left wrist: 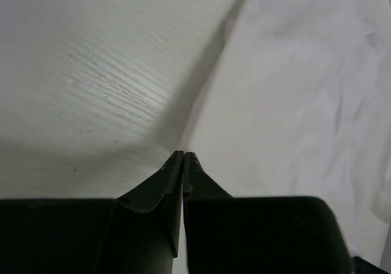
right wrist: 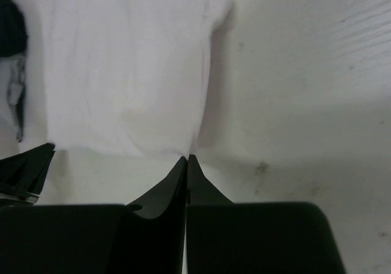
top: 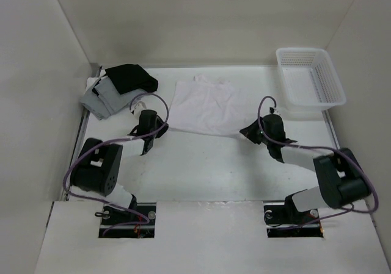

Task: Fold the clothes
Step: Fold the tank top

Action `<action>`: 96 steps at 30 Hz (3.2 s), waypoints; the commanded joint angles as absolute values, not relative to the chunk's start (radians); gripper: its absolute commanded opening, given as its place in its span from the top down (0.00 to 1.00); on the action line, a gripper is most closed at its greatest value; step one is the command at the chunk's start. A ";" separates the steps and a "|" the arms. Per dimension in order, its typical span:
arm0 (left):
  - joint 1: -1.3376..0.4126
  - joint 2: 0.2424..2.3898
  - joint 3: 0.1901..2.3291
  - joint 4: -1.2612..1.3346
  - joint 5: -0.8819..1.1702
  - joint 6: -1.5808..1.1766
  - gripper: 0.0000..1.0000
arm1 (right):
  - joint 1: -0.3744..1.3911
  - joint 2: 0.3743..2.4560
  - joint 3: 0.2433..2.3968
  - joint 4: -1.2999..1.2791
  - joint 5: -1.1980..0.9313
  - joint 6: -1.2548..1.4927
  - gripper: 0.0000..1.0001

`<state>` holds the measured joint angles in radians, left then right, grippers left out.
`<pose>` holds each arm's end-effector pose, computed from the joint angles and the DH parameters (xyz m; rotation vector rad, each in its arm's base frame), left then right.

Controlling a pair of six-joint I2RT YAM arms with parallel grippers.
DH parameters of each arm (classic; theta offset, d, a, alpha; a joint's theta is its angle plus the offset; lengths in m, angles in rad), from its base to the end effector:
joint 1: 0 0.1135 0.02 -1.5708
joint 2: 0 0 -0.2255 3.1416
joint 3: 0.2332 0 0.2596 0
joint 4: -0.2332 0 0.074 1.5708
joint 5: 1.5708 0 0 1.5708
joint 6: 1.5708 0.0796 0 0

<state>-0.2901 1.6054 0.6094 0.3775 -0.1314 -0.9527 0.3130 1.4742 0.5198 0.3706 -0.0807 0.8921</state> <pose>0.3288 -0.0873 0.0708 -0.7996 2.0911 -0.5521 0.3036 0.1050 0.0820 0.5977 2.1779 0.7634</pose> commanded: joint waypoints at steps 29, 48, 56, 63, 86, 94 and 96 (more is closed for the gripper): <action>-0.212 1.372 0.848 0.221 -0.143 -0.844 0.97 | 0.294 1.416 0.932 0.106 -0.196 0.703 0.97; -0.194 1.246 0.491 0.437 -0.072 -0.966 0.97 | 0.297 1.244 0.563 0.250 -0.172 0.770 0.98; -0.193 1.071 0.281 0.433 -0.026 -0.943 0.97 | 0.375 1.074 0.368 0.186 -0.120 0.810 0.98; -0.174 0.948 0.157 0.387 -0.009 -0.936 0.94 | 0.422 1.025 0.267 0.155 -0.072 0.897 0.97; -0.186 0.956 0.202 0.367 -0.014 -0.900 0.68 | 0.305 1.473 0.331 0.607 -0.290 1.000 0.91; -0.278 0.966 0.232 0.373 -0.023 -0.919 0.69 | 0.206 1.142 0.325 0.349 -0.160 0.933 1.00; -0.303 0.966 0.238 0.373 -0.028 -0.931 0.69 | 0.211 1.045 0.373 0.202 -0.094 0.870 1.00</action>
